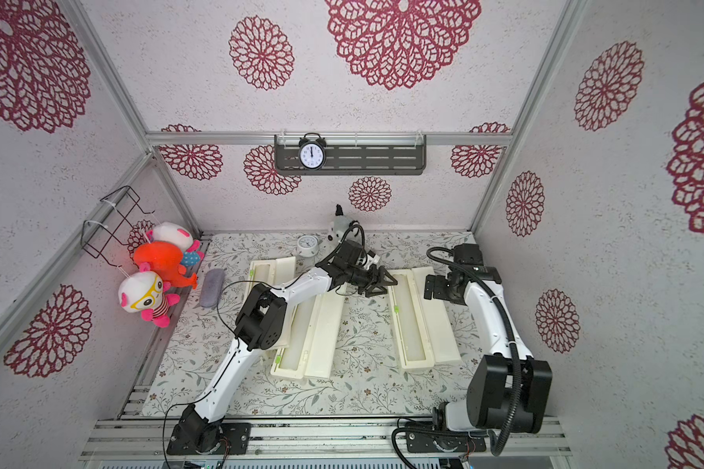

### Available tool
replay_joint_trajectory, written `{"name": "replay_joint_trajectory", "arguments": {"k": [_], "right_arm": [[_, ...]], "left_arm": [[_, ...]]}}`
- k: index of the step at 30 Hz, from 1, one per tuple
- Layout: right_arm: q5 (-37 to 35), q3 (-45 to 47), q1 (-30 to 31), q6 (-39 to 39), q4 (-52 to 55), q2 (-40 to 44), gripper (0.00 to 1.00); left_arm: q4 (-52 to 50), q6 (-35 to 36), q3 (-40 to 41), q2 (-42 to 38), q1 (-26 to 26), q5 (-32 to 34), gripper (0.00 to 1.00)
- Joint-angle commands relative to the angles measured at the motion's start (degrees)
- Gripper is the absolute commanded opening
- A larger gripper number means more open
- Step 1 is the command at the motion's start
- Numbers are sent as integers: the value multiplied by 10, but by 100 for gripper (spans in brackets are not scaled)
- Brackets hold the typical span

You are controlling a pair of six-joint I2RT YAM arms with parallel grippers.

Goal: Put plastic wrap rolls into dispensers
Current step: Open the lid of the plastic wrap cutting box, then reset both arms

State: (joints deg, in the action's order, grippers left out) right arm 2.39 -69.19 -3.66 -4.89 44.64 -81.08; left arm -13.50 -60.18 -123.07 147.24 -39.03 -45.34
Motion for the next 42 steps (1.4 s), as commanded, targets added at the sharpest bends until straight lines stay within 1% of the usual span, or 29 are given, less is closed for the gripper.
{"name": "replay_joint_trajectory", "arguments": {"k": [1, 7, 10, 14, 16, 19, 23, 25, 28, 31, 34, 36, 38, 40, 42], "right_arm": [[15, 3, 1, -14, -17, 24, 99], [25, 25, 1, -26, -63, 46, 99], [19, 46, 2, -38, -110, 72, 99], [50, 91, 2, -50, -207, 113, 99], [58, 113, 4, -54, -246, 125, 99], [50, 138, 14, -52, -285, 127, 99], [26, 174, 36, -44, -338, 130, 99], [7, 205, 53, -37, -385, 136, 99], [-34, 252, 73, -18, -460, 141, 99], [-80, 301, 75, -6, -539, 138, 99], [-99, 344, 74, 22, -616, 136, 99], [-122, 372, 73, 31, -670, 136, 99], [-133, 393, 65, 34, -708, 135, 99], [-136, 406, 53, 34, -730, 129, 99], [-142, 425, 45, 34, -761, 122, 99]], "left_arm": [[-15, 41, -14, -34, 7, 16, 65], [-36, 84, -7, -74, 18, 40, 68], [-69, 124, -6, -101, 25, 60, 72], [-112, 188, 8, -148, 46, 96, 76], [-121, 212, 33, -179, 63, 119, 78], [-113, 234, 99, -237, 98, 141, 81], [-114, 281, 198, -332, 152, 190, 85], [-113, 312, 255, -394, 176, 225, 88], [-93, 361, 341, -455, 210, 297, 95], [-17, 395, 451, -515, 252, 365, 100], [72, 414, 557, -570, 301, 424, 98], [115, 429, 609, -590, 337, 467, 98], [145, 436, 646, -600, 368, 478, 98], [187, 442, 688, -613, 388, 500, 98], [269, 452, 754, -630, 405, 541, 98]]}}
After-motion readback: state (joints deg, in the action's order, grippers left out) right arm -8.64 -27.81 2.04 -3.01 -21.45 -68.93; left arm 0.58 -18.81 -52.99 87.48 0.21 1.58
